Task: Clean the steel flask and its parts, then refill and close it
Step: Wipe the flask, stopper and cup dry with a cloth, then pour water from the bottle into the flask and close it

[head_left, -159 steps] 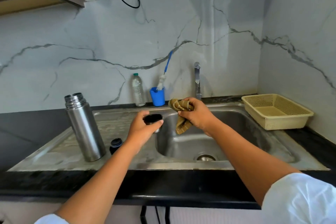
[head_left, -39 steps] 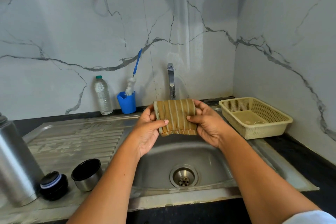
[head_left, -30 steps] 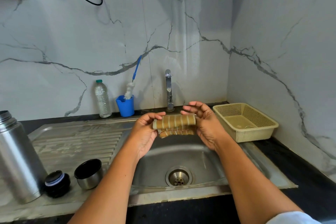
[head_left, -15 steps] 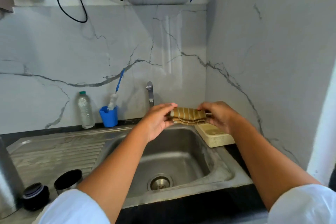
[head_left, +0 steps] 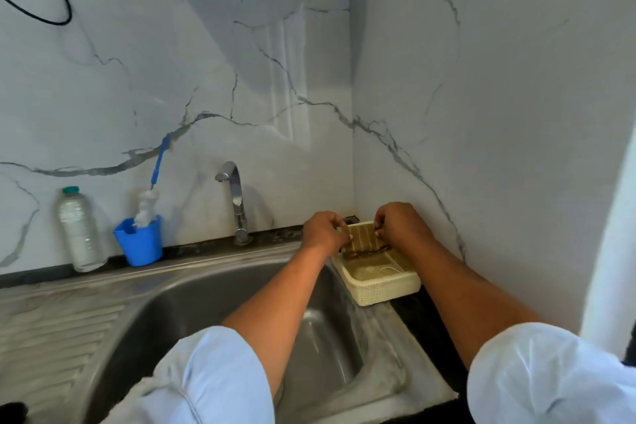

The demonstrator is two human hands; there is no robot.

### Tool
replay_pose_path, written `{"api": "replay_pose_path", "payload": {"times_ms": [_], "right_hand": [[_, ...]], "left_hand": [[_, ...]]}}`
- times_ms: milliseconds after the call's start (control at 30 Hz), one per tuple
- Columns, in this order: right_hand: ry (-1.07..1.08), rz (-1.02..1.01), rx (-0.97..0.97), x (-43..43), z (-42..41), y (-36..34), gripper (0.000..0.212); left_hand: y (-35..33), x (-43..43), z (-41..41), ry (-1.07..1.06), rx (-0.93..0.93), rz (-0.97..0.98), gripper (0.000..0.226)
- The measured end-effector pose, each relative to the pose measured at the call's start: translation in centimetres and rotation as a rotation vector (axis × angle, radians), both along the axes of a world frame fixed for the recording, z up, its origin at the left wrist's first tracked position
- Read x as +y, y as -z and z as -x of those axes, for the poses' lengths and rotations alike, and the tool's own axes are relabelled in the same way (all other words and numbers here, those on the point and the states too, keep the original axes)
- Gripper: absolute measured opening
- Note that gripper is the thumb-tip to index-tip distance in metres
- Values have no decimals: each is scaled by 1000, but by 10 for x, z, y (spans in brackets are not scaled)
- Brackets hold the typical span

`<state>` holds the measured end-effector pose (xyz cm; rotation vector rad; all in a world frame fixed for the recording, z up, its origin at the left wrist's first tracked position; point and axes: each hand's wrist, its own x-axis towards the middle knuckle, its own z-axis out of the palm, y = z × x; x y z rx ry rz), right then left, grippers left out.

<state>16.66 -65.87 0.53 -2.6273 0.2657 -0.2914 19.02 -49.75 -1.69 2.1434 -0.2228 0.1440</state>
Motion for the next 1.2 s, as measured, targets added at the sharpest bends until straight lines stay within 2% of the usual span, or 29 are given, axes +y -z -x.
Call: {"api": "replay_pose_path", "payload": {"times_ms": [67, 167, 333, 467, 667, 800, 1000, 1200], "right_hand": [[-25, 95, 47, -2, -14, 5, 20], [-40, 251, -11, -6, -32, 22, 22], [-72, 532, 33, -2, -48, 42, 28], [-102, 700, 52, -4, -53, 51, 34], [-96, 592, -13, 5, -36, 27, 36], [-86, 479, -195, 28, -8, 2, 35], [-234, 398, -295, 115, 45, -26, 48], [-434, 338, -388, 227, 94, -34, 49]], "left_hand": [[4, -6, -12, -6, -9, -85, 16], [10, -11, -31, 4, -15, -243, 9], [29, -22, -48, -69, -116, -646, 33], [26, -25, -53, -59, -80, -652, 33], [17, -11, -39, -45, -147, -504, 34], [-4, 23, -10, -101, -245, -505, 34], [-38, 111, 56, -165, -401, -756, 52], [-69, 222, 129, -267, -390, -985, 59]]}}
